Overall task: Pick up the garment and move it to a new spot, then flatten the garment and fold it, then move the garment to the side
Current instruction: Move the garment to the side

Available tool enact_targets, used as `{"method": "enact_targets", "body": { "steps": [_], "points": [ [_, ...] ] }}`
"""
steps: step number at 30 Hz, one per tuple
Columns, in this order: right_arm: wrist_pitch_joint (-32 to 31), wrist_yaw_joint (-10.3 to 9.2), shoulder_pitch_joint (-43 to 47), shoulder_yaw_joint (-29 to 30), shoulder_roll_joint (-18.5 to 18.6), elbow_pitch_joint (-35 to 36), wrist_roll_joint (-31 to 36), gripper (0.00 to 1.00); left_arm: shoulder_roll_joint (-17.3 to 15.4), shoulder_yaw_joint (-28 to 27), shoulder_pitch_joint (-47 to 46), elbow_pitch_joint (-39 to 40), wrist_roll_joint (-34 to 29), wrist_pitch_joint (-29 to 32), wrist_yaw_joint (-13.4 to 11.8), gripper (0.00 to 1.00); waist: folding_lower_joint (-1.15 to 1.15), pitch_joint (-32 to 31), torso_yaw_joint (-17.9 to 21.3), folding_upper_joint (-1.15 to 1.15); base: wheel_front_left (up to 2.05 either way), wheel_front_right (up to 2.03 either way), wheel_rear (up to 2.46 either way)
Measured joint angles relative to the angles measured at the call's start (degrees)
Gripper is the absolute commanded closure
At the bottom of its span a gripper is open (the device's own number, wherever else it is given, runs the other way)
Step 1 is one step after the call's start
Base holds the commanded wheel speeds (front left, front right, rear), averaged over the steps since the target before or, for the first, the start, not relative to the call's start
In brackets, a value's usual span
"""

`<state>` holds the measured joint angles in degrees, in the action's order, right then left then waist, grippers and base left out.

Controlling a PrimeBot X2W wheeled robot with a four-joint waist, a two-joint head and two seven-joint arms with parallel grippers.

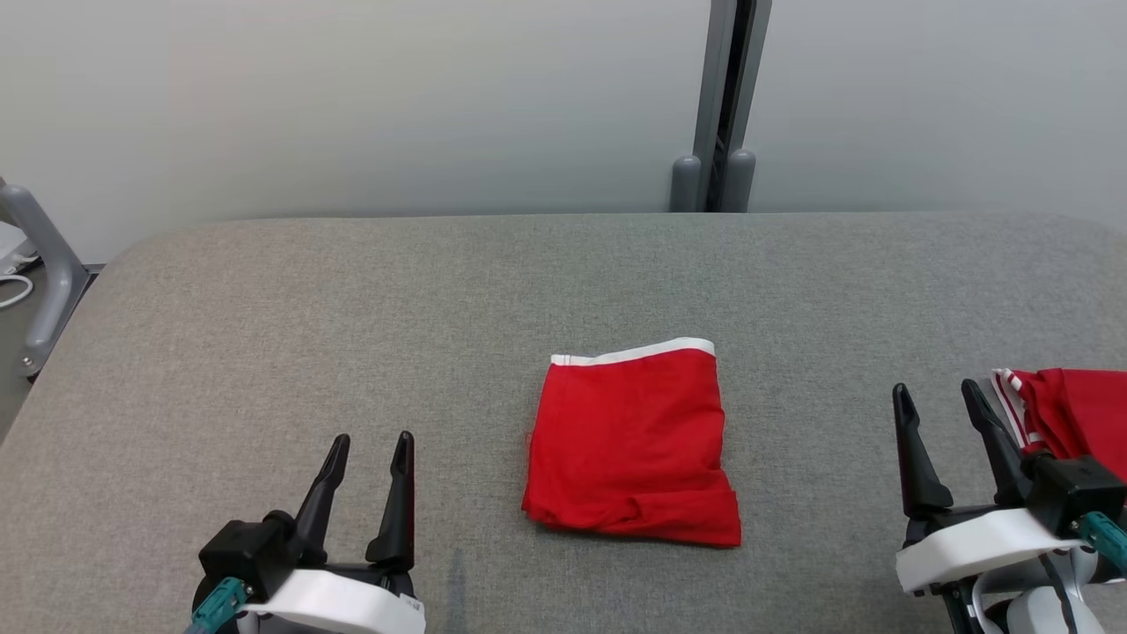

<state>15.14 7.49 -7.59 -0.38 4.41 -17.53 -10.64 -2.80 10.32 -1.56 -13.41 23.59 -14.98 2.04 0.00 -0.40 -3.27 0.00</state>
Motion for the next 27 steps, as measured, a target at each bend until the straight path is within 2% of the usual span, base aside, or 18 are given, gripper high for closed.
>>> {"method": "enact_targets", "body": {
  "steps": [25, 27],
  "points": [
    [0.00, 0.00, 0.00, 0.56, -0.51, -1.32, -0.42, 0.00, 0.01, 0.79, 0.15, -0.43, 0.03, 0.00, 0.13, 0.00, 0.00, -0.27, -1.13, 0.00, 0.00, 0.00, 0.00],
    [0.00, 0.00, -0.01, 0.81, -0.69, -1.86, -1.97, 0.00, 0.00, 0.89, 0.15, -0.43, 0.07, 0.00, 0.14, 0.00, 0.00, -0.26, -1.20, 0.00, 0.00, 0.00, 0.00]
  ]
}}
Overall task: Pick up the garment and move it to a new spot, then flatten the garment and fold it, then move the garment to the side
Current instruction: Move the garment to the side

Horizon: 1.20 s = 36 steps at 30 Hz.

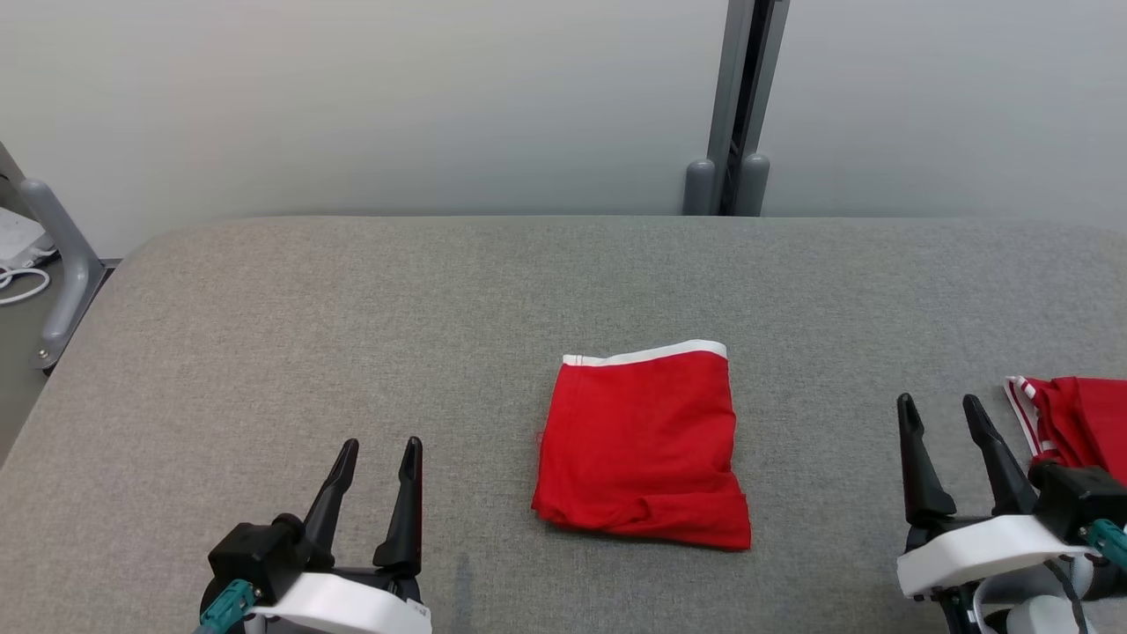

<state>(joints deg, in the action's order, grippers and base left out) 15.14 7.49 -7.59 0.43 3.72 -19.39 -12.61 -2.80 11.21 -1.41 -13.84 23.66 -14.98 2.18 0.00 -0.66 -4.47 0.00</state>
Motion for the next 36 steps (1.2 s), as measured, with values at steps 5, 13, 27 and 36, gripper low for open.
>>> {"method": "enact_targets", "body": {
  "steps": [5, 13, 27, 36],
  "points": [
    [-0.03, 0.00, -1.37, -5.79, 0.02, -6.70, -8.46, 0.00, 0.05, 0.76, -0.07, -0.20, 0.03, -0.01, 0.25, 0.00, 0.00, 0.34, -0.65, 0.00, 0.00, 0.00, 0.00],
    [-11.50, 0.00, -8.07, -17.95, 5.75, -12.32, -33.06, 0.00, 0.00, 1.26, -1.40, -0.14, -0.04, -0.01, 0.33, 0.00, 0.00, 2.50, -3.67, 0.00, 0.00, 0.00, 0.00],
    [-28.70, -0.01, -15.69, -28.40, 14.46, -15.60, -55.66, 0.00, 0.01, 2.75, -2.84, -1.10, 0.56, 0.00, 0.14, 0.00, 0.00, 6.80, -10.74, 0.00, 0.00, 0.00, 0.00],
    [-32.44, 0.00, -19.65, -31.32, 15.41, -19.08, -61.40, 0.00, -0.01, 4.30, -3.97, -1.35, 0.99, 0.00, 0.09, 0.00, 0.00, 8.61, -13.95, 0.00, 0.00, 0.00, 0.00]
  ]
}}
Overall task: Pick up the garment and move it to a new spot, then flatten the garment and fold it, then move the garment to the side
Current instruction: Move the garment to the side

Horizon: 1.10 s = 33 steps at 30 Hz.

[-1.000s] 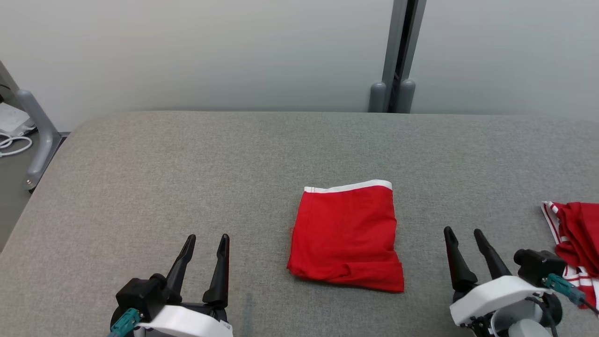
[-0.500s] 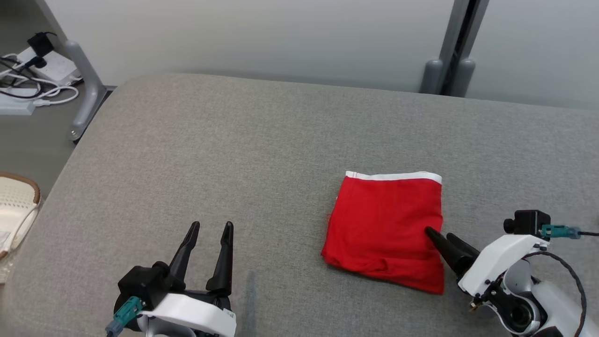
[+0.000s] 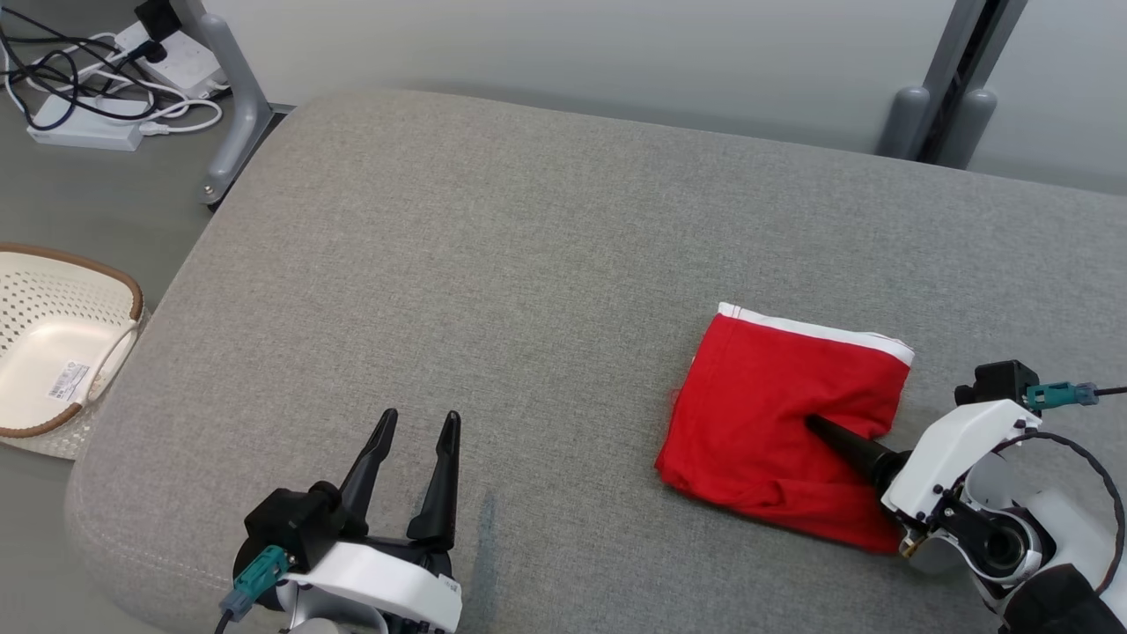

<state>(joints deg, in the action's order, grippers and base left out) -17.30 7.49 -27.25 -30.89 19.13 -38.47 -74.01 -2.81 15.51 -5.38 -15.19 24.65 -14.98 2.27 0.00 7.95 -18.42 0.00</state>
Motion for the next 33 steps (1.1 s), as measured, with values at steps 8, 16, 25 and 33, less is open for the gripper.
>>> {"method": "enact_targets", "body": {
  "steps": [8, 16, 25, 33],
  "points": [
    [1.16, 0.00, -2.37, -4.56, 0.63, -1.53, -0.13, 1.00, 0.00, 0.68, -0.41, 0.08, 0.08, 0.00, -0.14, 0.00, 0.00, 0.39, -1.49, 0.00, 0.00, 0.00, 0.00],
    [4.55, 0.00, -2.59, -9.48, 2.09, -1.51, 0.29, 1.00, 0.00, 0.51, -0.01, 0.12, 0.05, 0.00, -0.32, 0.00, 0.00, -0.98, -0.26, 0.00, 0.00, 0.00, 0.00],
    [5.39, 0.00, -5.52, -18.27, 8.49, 0.89, 5.63, 1.00, 0.00, 2.00, 0.09, 1.11, -1.91, -0.01, 0.22, 0.00, 0.00, -1.69, 3.97, 0.00, 0.00, 0.00, 0.00],
    [7.60, 0.00, -11.94, -25.60, 18.92, 5.79, 11.69, 1.00, 0.00, 6.11, -2.58, 1.55, -2.79, 0.00, 1.01, 0.00, 0.00, 0.31, 10.20, 0.00, 0.00, 0.00, 0.00]
  ]
}}
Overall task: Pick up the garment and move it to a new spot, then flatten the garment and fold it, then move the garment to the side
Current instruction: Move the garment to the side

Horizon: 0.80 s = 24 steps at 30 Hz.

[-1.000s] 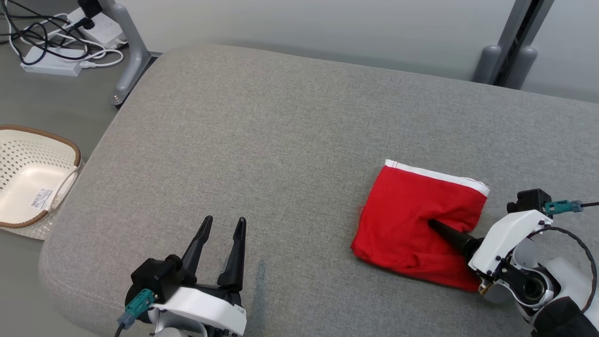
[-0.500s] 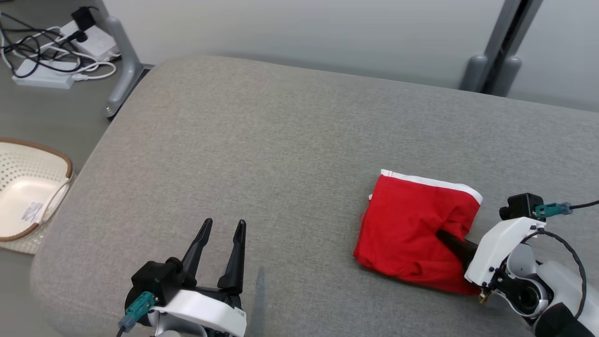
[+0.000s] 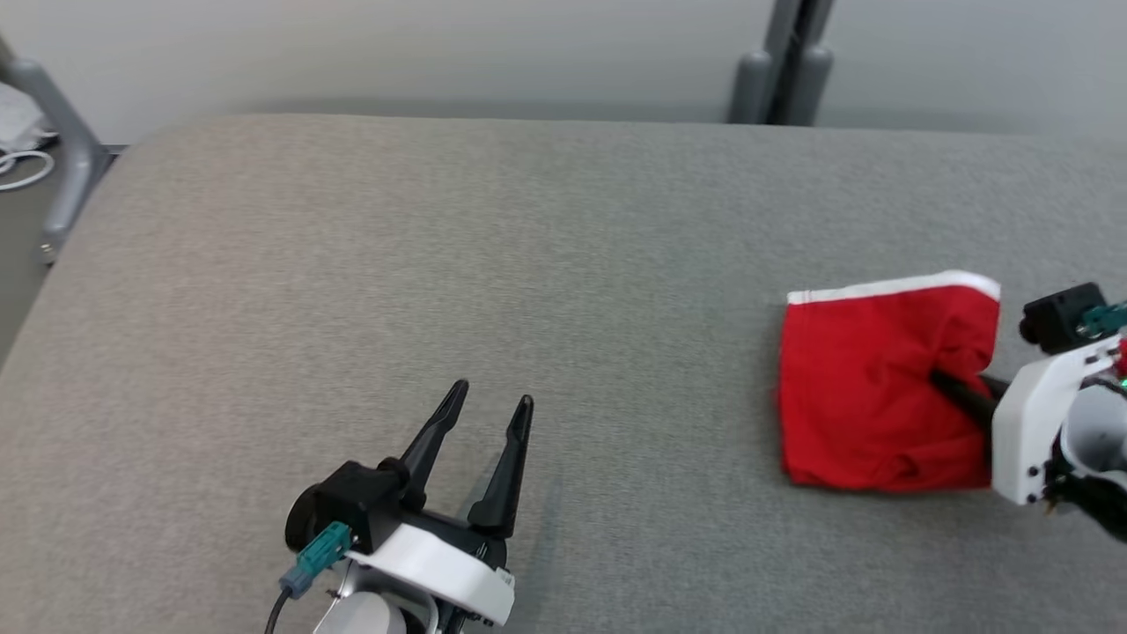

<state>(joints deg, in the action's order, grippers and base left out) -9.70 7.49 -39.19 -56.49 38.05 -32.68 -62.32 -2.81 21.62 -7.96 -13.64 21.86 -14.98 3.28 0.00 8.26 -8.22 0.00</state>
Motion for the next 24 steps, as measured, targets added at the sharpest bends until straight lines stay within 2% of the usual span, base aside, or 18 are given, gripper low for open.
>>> {"method": "enact_targets", "body": {
  "steps": [5, 6, 15, 24],
  "points": [
    [1.45, 0.01, -4.54, -3.69, 6.60, 4.70, 3.41, 1.00, 0.02, 1.89, -2.72, 0.47, 0.07, 0.00, 0.03, 0.00, 0.00, 2.38, 4.13, 0.00, 0.00, 0.00, 0.00],
    [1.85, 0.01, -6.39, -4.57, 9.23, 6.30, 4.31, 1.00, 0.01, 2.71, -4.08, 0.47, -0.12, 0.00, 0.27, 0.00, 0.00, 3.55, 5.80, 0.00, 0.00, 0.00, 0.00],
    [4.24, 0.01, -12.45, -5.28, 20.79, 9.49, 7.16, 1.00, 0.04, 5.53, -10.17, 0.68, -1.22, 0.00, 1.26, 0.00, 0.00, 10.48, 11.44, 0.00, 0.00, 0.00, 0.00],
    [7.02, 0.01, -13.86, -6.80, 25.63, 3.46, 11.47, 1.00, 0.04, 6.24, -14.01, 0.13, -1.74, 0.00, 2.22, 0.00, 0.00, 17.96, 13.01, 0.00, 0.00, 0.00, 0.00]
  ]
}}
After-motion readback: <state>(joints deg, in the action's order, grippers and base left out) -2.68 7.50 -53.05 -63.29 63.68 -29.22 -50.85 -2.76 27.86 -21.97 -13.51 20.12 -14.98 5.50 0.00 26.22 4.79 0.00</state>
